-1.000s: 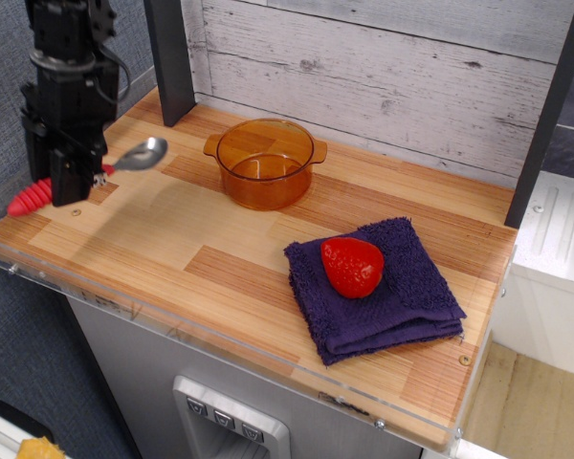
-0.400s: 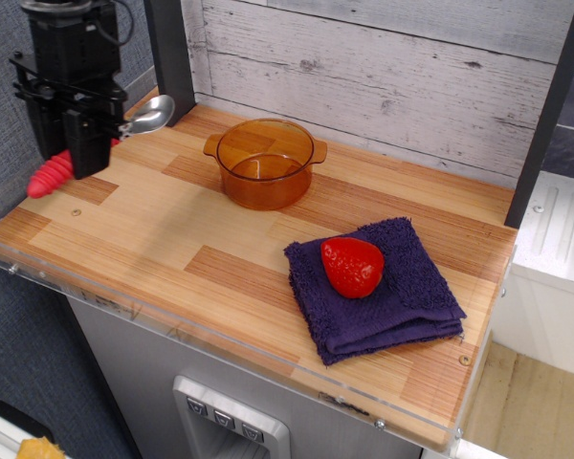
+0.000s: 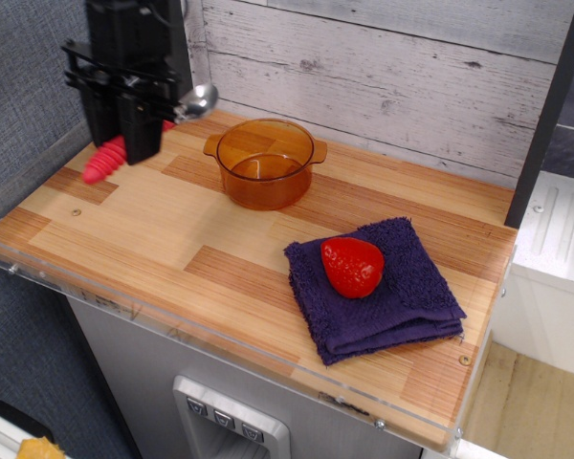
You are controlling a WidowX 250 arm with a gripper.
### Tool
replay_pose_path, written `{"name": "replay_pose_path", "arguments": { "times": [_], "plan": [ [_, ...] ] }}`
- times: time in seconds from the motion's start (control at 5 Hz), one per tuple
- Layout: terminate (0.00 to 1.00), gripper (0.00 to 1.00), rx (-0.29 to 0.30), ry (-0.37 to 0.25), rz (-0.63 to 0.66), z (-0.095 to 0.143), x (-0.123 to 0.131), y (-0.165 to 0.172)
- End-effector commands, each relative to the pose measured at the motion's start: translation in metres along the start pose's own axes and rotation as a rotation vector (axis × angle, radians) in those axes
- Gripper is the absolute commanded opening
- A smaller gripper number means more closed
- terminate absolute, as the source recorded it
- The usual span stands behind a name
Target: Place the red spoon inside the orange pot
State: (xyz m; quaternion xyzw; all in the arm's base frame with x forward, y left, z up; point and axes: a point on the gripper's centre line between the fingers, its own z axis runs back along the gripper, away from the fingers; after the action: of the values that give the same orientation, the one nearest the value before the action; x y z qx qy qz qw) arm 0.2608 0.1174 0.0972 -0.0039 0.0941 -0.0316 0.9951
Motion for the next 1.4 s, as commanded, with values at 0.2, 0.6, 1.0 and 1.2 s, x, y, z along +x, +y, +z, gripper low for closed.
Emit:
{"name": "replay_pose_path", "arguments": {
  "times": [0.2, 0.6, 1.0, 1.2],
  "plan": [
    [0.0, 0.0, 0.056, 0.089, -0.063, -0.006, 0.054, -0.027],
    [0.0, 0.0, 0.05, 0.146, -0.036, -0.009, 0.072, -0.025],
    [0.0, 1.0, 0.034, 0.155, -0.047, -0.011, 0.078, -0.027],
    [0.0, 1.0, 0.031, 0.159, -0.052, -0.009, 0.078, -0.027]
  ]
}}
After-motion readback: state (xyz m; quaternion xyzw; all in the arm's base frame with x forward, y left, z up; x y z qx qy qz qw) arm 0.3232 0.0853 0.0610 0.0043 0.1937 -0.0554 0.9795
